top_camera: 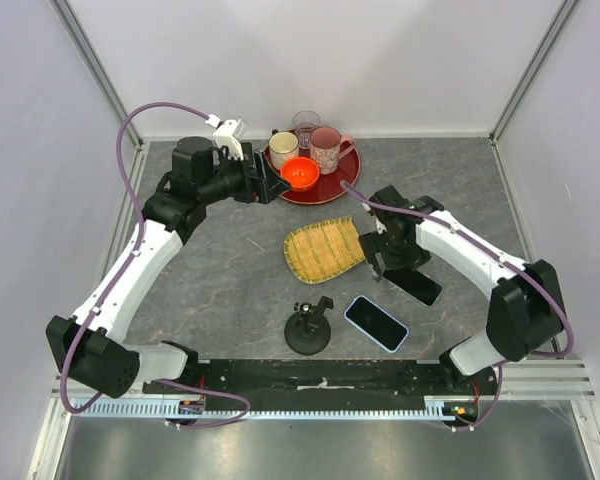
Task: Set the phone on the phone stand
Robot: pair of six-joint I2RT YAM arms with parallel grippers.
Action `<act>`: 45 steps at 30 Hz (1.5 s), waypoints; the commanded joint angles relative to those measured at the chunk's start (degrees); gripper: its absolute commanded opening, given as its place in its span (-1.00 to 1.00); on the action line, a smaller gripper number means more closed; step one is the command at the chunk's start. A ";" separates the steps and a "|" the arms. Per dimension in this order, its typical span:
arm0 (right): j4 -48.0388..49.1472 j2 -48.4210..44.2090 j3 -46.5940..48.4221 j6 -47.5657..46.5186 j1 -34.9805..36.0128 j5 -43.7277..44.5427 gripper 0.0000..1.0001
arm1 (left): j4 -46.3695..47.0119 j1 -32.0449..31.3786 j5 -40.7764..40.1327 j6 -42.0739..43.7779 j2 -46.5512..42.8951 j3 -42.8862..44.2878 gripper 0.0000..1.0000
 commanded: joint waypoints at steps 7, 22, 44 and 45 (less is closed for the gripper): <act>10.05 -4.08 -9.49 5.01 5.68 -19.43 0.96 | 6.01 2.77 8.47 -5.65 0.29 -1.57 0.71; 17.00 -1.10 -14.50 1.85 13.96 -13.99 0.96 | 7.42 3.75 9.36 -6.97 0.99 -2.63 0.70; 18.42 6.37 -15.21 4.49 19.06 -5.56 0.96 | 7.59 3.75 9.89 -7.15 1.87 -2.72 0.68; 17.63 6.46 -14.95 4.93 19.15 -5.03 0.96 | 7.59 3.83 9.89 -7.23 1.87 -2.72 0.68</act>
